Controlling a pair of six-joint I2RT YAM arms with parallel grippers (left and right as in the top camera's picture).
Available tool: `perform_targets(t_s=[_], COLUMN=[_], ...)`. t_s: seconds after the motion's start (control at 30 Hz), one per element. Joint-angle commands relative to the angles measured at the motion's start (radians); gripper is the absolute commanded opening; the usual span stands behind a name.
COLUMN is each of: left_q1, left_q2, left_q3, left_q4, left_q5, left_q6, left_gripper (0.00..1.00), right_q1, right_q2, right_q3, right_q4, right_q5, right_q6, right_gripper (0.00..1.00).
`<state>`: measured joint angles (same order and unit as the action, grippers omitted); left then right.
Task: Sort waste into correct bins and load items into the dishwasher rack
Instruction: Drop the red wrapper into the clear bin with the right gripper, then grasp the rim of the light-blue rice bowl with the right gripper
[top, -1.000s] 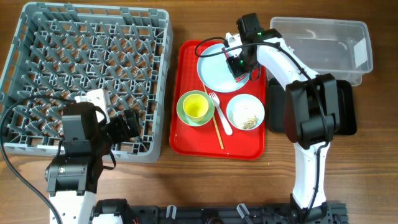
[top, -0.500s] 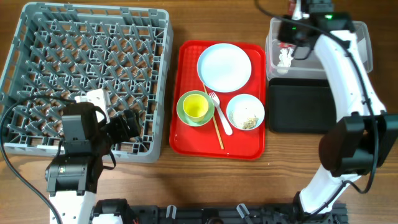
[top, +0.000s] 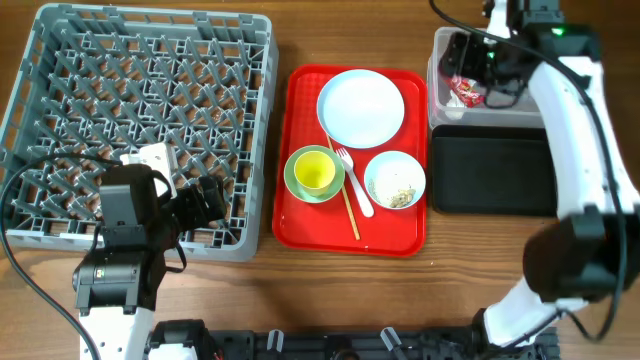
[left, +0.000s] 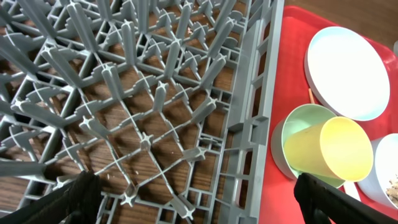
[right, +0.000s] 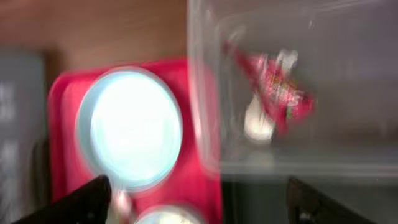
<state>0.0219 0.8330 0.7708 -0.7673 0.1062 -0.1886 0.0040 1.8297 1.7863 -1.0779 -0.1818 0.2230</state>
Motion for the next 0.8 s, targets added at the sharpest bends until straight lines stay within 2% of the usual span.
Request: perform_targets(t_s=[0.0, 0.07, 0.2, 0.33, 0.5, 0.57, 0.63, 0.77], left_q1=[0.007, 0.007, 0.007, 0.007, 0.007, 0.007, 0.007, 0.007], left_q2=[-0.002, -0.002, -0.002, 0.0, 0.0, 0.0, 0.0, 0.0], left_q3=[0.021, 0.021, 0.021, 0.021, 0.021, 0.021, 0.021, 0.021], left_q4=[-0.001, -0.001, -0.001, -0.001, -0.001, -0.001, -0.001, -0.001], left_q5=[0.016, 0.016, 0.016, 0.016, 0.016, 0.016, 0.016, 0.016], left_q6=[-0.005, -0.005, -0.005, -0.005, -0.005, -0.005, -0.005, -0.005], left_gripper=[1.0, 1.0, 1.0, 1.0, 1.0, 1.0, 1.0, 1.0], right_q1=[0.005, 0.016, 0.095, 0.247, 0.412, 0.465, 0.502, 0.514], right_q2=[-0.106, -0.121, -0.123, -0.123, -0.122, -0.122, -0.119, -0.118], right_q3=[-0.001, -0.001, -0.023, -0.103, -0.274, -0.372, -0.469, -0.575], right_q4=[-0.12, -0.219, -0.32, -0.289, -0.11, 0.012, 0.13, 0.24], right_q5=[-0.113, -0.159, -0.148, 0.018, 0.107, 0.132, 0.156, 0.165], right_q6=[-0.045, -0.116, -0.116, 0.03, 0.19, 0.229, 0.303, 0.338], right_gripper=[0.89, 0.89, 0.85, 0.85, 0.85, 0.82, 0.75, 0.7])
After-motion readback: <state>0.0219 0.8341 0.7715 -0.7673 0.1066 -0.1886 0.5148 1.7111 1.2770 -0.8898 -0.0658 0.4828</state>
